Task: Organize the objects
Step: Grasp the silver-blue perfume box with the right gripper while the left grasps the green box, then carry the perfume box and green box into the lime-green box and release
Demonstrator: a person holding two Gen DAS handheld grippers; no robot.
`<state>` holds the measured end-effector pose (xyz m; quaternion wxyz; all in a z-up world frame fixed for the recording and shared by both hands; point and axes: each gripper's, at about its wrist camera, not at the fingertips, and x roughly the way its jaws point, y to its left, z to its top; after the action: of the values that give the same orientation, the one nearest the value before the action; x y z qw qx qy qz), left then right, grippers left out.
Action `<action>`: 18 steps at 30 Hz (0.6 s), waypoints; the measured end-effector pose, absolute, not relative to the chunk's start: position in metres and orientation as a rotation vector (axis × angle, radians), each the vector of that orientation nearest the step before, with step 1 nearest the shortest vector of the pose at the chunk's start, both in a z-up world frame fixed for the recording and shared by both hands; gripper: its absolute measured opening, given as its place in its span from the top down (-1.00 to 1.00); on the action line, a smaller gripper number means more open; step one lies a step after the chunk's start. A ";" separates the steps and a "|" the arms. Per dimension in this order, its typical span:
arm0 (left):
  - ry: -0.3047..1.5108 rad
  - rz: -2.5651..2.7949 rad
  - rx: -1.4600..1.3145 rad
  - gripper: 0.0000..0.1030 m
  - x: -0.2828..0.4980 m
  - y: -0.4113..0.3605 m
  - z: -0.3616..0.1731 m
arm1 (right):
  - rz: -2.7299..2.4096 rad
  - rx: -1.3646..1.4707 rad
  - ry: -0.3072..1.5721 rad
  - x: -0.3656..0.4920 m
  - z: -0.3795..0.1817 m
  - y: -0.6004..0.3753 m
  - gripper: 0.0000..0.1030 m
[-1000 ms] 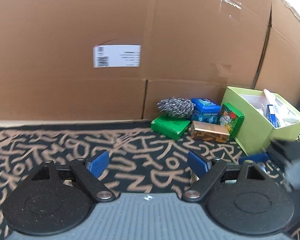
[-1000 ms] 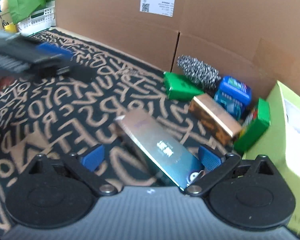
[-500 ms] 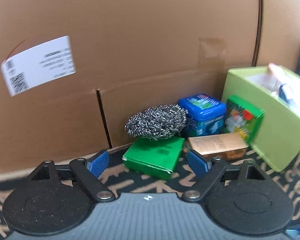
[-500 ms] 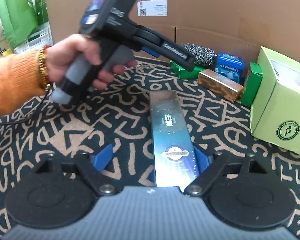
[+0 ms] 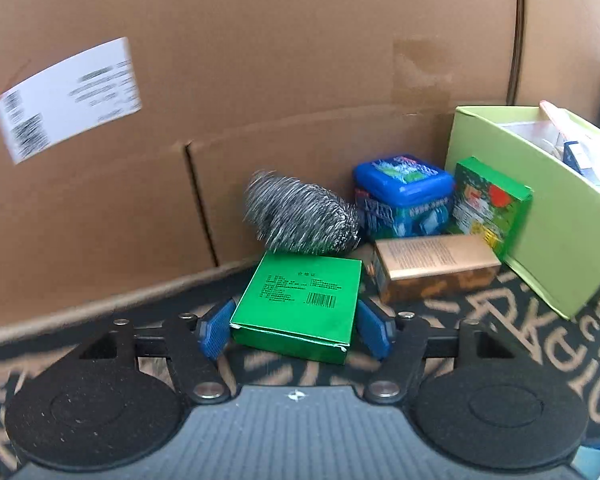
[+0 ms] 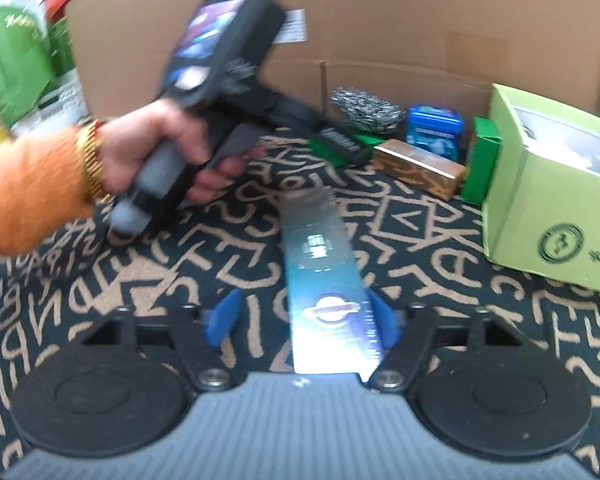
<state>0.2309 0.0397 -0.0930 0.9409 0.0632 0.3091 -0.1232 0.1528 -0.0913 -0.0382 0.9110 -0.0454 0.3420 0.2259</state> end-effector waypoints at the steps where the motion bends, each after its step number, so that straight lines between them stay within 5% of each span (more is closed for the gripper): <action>1: 0.638 -0.249 0.128 -0.34 0.223 0.041 -0.092 | 0.454 -0.079 0.705 0.153 -0.037 -0.095 0.19; 10: 0.686 -0.218 0.117 -0.35 0.129 0.057 -0.093 | 0.411 -0.090 0.721 0.122 -0.032 -0.095 0.24; 14: 0.687 -0.202 0.100 -0.63 0.105 0.058 -0.095 | 0.423 -0.115 0.730 0.106 -0.030 -0.094 0.24; 18: 0.689 -0.168 0.104 -0.65 0.107 0.059 -0.097 | 0.417 -0.114 0.722 0.112 -0.032 -0.090 0.22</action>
<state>0.1075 0.0588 -0.0965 0.9364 0.0510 0.3373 -0.0822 0.1116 -0.0897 -0.0317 0.9127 -0.0555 0.3505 0.2025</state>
